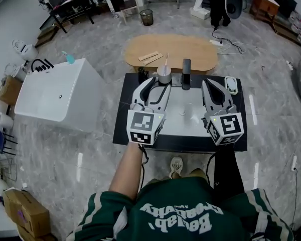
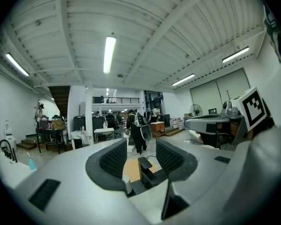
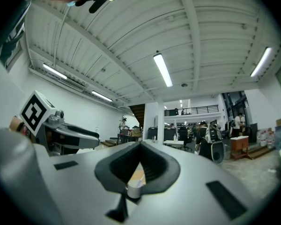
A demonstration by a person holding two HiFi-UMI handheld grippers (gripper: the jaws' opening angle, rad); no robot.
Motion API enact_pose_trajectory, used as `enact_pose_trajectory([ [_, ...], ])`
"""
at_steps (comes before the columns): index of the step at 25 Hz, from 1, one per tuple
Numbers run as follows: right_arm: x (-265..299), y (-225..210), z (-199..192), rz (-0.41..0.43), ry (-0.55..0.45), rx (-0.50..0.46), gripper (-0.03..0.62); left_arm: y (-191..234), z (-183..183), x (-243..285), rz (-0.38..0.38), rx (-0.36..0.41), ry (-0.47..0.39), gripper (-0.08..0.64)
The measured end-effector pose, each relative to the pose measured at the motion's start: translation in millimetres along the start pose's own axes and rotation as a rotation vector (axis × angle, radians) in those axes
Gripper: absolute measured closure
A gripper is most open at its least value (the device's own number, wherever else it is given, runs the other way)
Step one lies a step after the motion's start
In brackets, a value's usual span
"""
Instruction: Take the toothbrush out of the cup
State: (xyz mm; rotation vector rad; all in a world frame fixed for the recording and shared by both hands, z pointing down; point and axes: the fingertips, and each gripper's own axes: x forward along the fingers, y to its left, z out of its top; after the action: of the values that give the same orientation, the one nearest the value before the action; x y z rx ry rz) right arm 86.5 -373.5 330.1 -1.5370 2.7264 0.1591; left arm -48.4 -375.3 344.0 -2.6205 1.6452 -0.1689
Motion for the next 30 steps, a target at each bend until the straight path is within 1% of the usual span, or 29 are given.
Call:
enact_pose_trajectory([
  [6, 5.8, -5.6, -27.5, -0.006, 0.018, 0.02, 0.589, 3.5, -24.9, 11.5, 0.001, -0.004, 0.031, 0.377],
  [9, 17.2, -16.6, -34.8, -0.013, 0.024, 0.028, 0.589, 8.4, -31.4, 29.2, -0.004, -0.014, 0.045, 0.377],
  [15, 56.9, -46.3, -37.9, -0.015, 0.038, 0.03, 0.589, 29.5, -38.2, 81.2, -0.008, -0.068, 0.085, 0.37],
  [18, 68.8, -53.4, -49.8, -0.022, 0.057, 0.039, 0.589, 39.0, -53.3, 99.6, -0.007, -0.088, 0.12, 0.365],
  [22, 87.7, -59.6, -67.8, -0.034, 0.085, 0.052, 0.589, 51.0, -77.9, 128.5, -0.003, -0.094, 0.18, 0.365],
  [25, 102.8, -65.6, -75.8, -0.038, 0.104, 0.057, 0.589, 57.9, -95.6, 152.9, -0.011, -0.133, 0.225, 0.365],
  [30, 124.3, -70.0, -92.8, -0.034, 0.141, 0.051, 0.589, 75.7, -135.8, 191.6, -0.004, -0.186, 0.294, 0.364],
])
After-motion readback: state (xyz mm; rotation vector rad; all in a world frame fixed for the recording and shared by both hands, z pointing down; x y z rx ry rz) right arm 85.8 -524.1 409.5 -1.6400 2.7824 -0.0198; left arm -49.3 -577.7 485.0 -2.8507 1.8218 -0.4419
